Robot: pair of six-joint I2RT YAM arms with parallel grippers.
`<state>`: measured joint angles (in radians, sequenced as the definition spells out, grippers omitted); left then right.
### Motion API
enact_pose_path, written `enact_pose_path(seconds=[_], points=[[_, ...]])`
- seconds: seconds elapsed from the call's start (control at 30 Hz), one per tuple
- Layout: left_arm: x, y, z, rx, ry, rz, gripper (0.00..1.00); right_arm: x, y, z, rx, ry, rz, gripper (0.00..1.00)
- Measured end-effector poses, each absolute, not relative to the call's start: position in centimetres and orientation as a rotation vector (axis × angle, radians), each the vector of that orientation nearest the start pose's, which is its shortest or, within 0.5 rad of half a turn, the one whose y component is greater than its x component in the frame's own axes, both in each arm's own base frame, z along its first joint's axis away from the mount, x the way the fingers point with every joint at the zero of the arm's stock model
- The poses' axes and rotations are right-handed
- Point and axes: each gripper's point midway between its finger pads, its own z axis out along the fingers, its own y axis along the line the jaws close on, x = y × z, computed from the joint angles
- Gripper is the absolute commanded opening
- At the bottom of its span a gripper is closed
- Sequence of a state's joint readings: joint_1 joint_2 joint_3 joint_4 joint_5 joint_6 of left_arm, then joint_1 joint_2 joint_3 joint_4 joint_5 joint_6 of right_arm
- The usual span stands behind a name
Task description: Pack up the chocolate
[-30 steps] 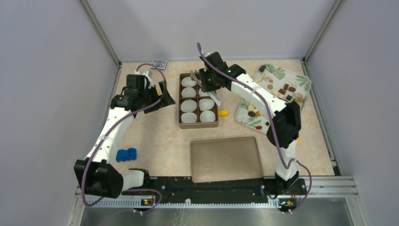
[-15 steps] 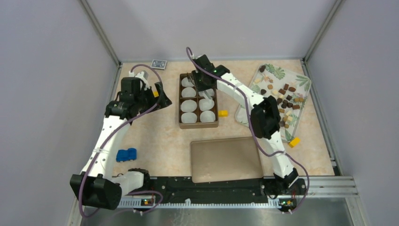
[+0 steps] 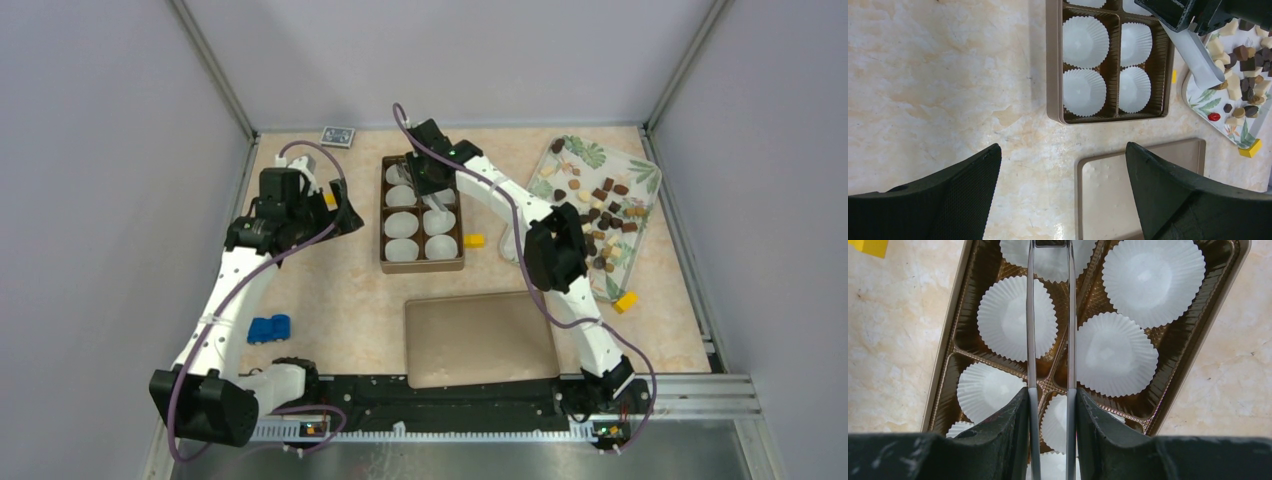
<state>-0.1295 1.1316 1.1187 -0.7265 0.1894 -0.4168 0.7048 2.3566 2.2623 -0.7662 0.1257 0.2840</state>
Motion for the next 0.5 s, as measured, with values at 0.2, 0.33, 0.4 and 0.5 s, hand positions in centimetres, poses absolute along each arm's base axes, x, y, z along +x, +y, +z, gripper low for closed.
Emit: enact_pose_path(seconds=[0.2,0.33,0.4,0.5], points=[[29.88,-8.5,21.38,-0.236,2.338,-0.463,0.98,45.61,37.4,12.41,-0.452,2.397,0.298,0.4],[29.9,-8.19,21.26,-0.232,2.34,-0.439,0.98,45.6,37.41,12.43,-0.452,2.397,0.299,0.4],[29.84,-8.08,21.15,-0.234,2.344,-0.431,0.98,45.61,37.43,12.47,-0.446,2.398,0.301,0.4],[29.74,-8.0,20.97,-0.238,2.35,-0.426,0.98,45.59,37.45,12.47,-0.444,2.398,0.303,0.39]])
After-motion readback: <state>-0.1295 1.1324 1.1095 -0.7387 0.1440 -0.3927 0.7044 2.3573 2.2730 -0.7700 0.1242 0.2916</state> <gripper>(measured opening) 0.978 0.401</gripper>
